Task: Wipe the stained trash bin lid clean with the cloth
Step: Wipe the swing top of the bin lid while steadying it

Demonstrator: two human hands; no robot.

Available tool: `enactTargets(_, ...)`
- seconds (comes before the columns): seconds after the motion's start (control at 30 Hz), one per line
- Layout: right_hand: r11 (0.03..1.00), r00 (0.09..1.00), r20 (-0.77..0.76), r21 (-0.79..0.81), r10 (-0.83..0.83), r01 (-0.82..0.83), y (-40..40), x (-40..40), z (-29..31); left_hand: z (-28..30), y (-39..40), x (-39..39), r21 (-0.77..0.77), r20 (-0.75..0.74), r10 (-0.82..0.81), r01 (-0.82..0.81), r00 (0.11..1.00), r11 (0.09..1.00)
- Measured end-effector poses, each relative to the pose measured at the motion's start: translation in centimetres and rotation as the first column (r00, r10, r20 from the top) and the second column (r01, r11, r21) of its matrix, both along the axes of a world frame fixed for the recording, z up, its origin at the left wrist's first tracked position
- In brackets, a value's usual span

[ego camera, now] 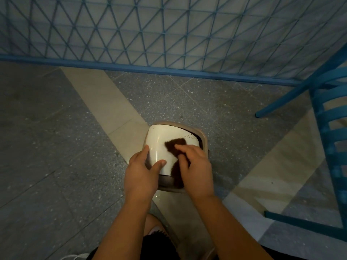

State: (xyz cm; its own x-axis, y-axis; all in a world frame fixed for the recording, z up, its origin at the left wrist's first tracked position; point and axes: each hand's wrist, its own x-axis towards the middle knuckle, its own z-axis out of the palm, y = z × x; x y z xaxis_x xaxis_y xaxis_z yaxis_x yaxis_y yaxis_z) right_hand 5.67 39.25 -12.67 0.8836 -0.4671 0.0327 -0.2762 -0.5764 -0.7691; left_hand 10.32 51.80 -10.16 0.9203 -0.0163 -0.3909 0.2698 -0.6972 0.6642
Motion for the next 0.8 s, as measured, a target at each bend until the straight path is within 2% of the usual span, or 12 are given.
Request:
enactTargets(0.07,0.990,0.990,-0.067,0.061,-0.121,0.125,-1.2,0.3,-0.6,-0.1,0.1,0.0,0.014,-0.002,-0.003,0.003,1.000,1.000)
enactTargets(0.13,0.962,0.956,-0.199,0.120,-0.217,0.243,-1.9,-0.5,-1.2,-0.1,0.2,0.1,0.016,-0.017,-0.001,0.002,1.000,1.000)
enactTargets(0.2,0.956,0.931,-0.286,0.120,-0.227,0.269,-1.8,-2.1,-1.3,-0.1,0.1,0.1,0.016,-0.024,-0.003,0.003,1.000,1.000)
enactTargets(0.3,0.981,0.970,-0.184,0.081,-0.158,0.176,-0.3,-3.4,-0.2,-0.3,-0.1,0.2,0.035,-0.007,-0.022,0.022,1.000,0.999)
enactTargets(0.37,0.999,0.996,-0.077,0.003,-0.037,0.037,1.2,-2.9,0.6,-0.4,-0.2,0.2,0.037,0.002,-0.033,0.032,0.999,0.999)
enactTargets(0.43,0.994,0.998,-0.034,-0.096,0.057,-0.060,1.9,-1.4,0.9,-0.4,-0.2,0.2,0.028,0.006,-0.040,0.040,0.999,0.999)
enactTargets(0.5,0.992,0.999,-0.012,-0.117,0.050,-0.051,1.5,0.3,1.1,-0.3,-0.2,0.1,0.014,0.013,-0.039,0.039,0.999,0.999)
enactTargets(0.6,0.998,0.999,-0.027,-0.059,-0.021,0.020,-0.3,1.4,0.2,-0.1,-0.2,0.0,0.022,0.023,-0.049,0.048,0.999,0.999)
enactTargets(0.7,0.989,0.980,-0.148,0.051,-0.131,0.140,-1.7,-0.3,-1.0,0.0,-0.1,0.0,0.006,0.007,-0.031,0.031,0.999,0.999)
enactTargets(0.8,0.996,0.977,-0.194,-0.002,-0.086,0.087,-1.3,-3.3,-1.1,0.2,-0.2,0.0,0.000,-0.012,-0.024,0.024,1.000,1.000)
